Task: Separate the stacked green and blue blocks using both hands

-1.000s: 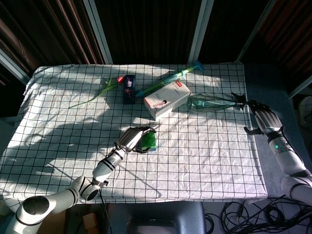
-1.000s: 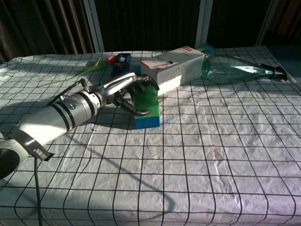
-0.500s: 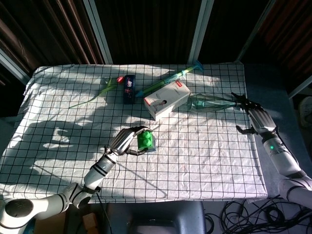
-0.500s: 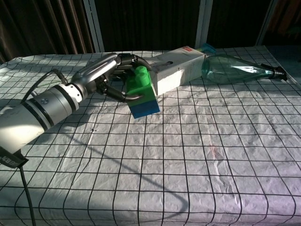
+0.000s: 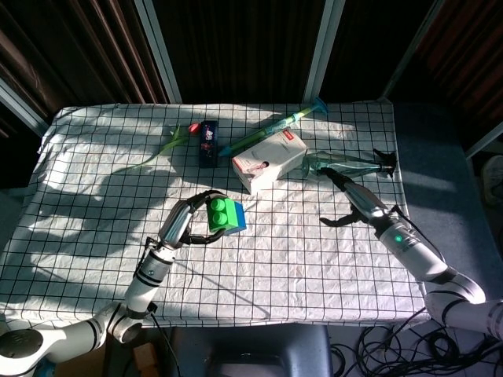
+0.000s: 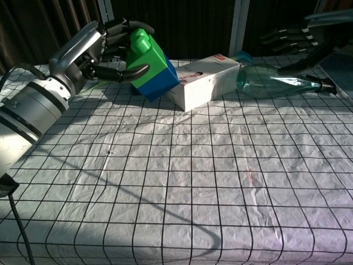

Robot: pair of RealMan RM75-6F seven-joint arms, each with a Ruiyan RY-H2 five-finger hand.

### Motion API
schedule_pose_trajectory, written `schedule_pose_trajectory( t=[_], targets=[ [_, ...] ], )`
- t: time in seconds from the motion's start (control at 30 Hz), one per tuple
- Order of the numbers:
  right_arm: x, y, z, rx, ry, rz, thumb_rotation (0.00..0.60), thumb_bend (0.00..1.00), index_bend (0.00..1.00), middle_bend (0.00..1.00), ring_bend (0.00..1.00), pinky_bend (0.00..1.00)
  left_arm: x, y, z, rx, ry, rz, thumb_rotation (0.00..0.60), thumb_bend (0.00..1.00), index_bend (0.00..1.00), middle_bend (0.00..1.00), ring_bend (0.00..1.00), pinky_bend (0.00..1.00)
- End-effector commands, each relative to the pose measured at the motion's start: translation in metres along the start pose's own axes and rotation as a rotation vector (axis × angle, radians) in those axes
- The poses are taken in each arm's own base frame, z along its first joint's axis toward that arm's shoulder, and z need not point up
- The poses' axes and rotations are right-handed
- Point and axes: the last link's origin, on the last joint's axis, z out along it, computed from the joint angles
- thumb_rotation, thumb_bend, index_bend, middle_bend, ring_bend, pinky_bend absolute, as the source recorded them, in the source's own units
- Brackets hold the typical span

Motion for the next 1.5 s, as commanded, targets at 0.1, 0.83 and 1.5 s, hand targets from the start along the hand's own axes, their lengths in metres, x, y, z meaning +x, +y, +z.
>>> schedule_pose_trajectory(
  t=[0.1,0.83,1.5],
  targets=[
    [-0.023,-0.065,0.022,0.13,-0.14,0.046,0.6,0.14,0.0,0.0,0.0,0.0,-0.001,0.005,-0.002,-0.03,0.016,-0.026,0.6,0.54,0.56,0.67,0.63,0.67],
    [-0.059,-0.1,0.053,0.16,-0.166,0.115,0.6,0.1,0.01,0.06,0.0,0.0,0.001,0.012,-0.005,-0.046,0.016,-0.033,0.6,0.54,0.56,0.66,0.63,0.67],
    [-0.085,-0.112,0.073,0.182,-0.098,0.146,0.6,0.11,0.58,0.45,0.33,0.17,-0.004,0.016,-0.006,-0.062,0.015,-0.039,0.6,0.54,0.56,0.67,0.63,0.67]
  ],
)
